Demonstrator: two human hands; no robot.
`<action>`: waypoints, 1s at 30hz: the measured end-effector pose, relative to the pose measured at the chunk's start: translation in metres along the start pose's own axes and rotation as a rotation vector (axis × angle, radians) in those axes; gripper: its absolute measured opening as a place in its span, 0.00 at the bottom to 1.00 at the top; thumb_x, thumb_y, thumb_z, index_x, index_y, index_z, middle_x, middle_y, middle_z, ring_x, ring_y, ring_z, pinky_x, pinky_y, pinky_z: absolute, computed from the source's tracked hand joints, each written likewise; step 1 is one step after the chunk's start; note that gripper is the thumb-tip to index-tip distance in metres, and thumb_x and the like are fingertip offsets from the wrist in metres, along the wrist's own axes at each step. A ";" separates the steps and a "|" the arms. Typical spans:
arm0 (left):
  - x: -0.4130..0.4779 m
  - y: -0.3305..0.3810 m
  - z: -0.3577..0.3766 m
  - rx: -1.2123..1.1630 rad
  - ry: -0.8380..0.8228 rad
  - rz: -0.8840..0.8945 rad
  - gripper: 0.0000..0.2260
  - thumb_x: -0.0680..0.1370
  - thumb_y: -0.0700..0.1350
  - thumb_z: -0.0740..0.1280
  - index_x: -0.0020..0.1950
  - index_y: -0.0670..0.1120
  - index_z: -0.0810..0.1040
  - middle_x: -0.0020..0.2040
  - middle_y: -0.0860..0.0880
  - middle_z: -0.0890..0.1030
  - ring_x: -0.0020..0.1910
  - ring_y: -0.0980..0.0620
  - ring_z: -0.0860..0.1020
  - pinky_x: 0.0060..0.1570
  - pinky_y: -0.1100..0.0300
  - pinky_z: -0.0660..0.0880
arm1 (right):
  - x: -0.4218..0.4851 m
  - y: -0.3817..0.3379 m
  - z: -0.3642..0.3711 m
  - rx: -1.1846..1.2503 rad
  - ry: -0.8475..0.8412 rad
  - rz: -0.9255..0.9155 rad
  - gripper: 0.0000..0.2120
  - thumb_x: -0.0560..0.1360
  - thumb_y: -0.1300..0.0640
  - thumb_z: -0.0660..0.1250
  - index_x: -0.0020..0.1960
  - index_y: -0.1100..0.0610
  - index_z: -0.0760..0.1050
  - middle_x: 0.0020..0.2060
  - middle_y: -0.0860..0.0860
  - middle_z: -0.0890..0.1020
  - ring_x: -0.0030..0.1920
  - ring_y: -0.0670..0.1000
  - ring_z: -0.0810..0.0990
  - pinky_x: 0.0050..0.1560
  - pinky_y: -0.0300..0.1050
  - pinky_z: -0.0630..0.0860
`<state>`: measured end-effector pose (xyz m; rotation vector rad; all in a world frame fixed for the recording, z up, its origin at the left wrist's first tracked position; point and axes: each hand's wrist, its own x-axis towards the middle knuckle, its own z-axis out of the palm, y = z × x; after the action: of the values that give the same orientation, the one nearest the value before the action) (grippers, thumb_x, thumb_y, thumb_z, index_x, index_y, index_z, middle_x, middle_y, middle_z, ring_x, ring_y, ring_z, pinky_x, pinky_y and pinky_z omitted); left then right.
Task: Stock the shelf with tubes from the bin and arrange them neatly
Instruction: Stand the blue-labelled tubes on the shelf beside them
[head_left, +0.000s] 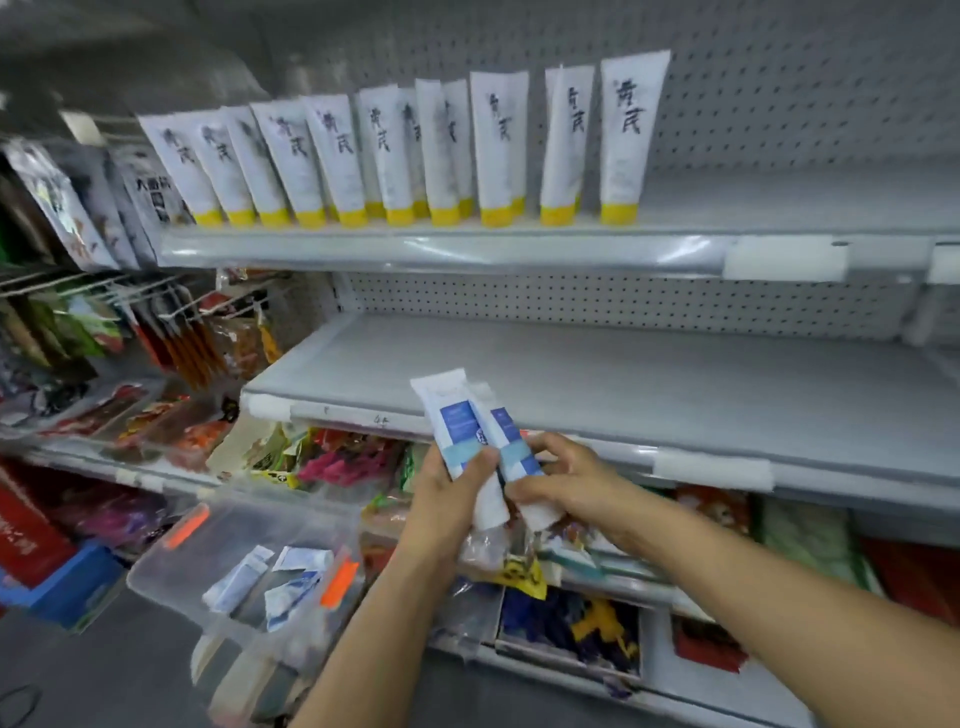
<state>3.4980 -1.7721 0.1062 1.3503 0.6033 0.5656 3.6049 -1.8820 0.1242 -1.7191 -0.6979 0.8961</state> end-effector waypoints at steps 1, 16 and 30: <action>-0.003 0.012 0.014 0.010 -0.034 0.043 0.12 0.79 0.39 0.66 0.62 0.45 0.75 0.54 0.44 0.84 0.51 0.44 0.84 0.52 0.48 0.81 | -0.011 -0.007 -0.015 0.009 0.030 -0.023 0.18 0.70 0.63 0.73 0.56 0.50 0.73 0.45 0.55 0.83 0.39 0.51 0.82 0.36 0.42 0.78; 0.042 0.137 0.157 0.127 -0.200 0.251 0.12 0.76 0.41 0.61 0.58 0.50 0.68 0.48 0.46 0.77 0.44 0.49 0.76 0.44 0.52 0.76 | -0.047 -0.145 -0.178 -0.004 0.561 -0.452 0.17 0.71 0.60 0.74 0.59 0.54 0.76 0.49 0.49 0.83 0.45 0.46 0.81 0.40 0.37 0.75; 0.097 0.153 0.168 0.179 -0.294 0.353 0.20 0.79 0.41 0.65 0.69 0.50 0.64 0.62 0.50 0.74 0.55 0.54 0.76 0.41 0.66 0.79 | 0.074 -0.169 -0.251 -0.233 0.655 -0.238 0.20 0.69 0.61 0.75 0.59 0.57 0.74 0.54 0.57 0.81 0.53 0.57 0.81 0.59 0.56 0.77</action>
<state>3.6802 -1.8049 0.2701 1.6888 0.1772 0.5901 3.8497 -1.9026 0.3160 -1.9335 -0.5523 0.0616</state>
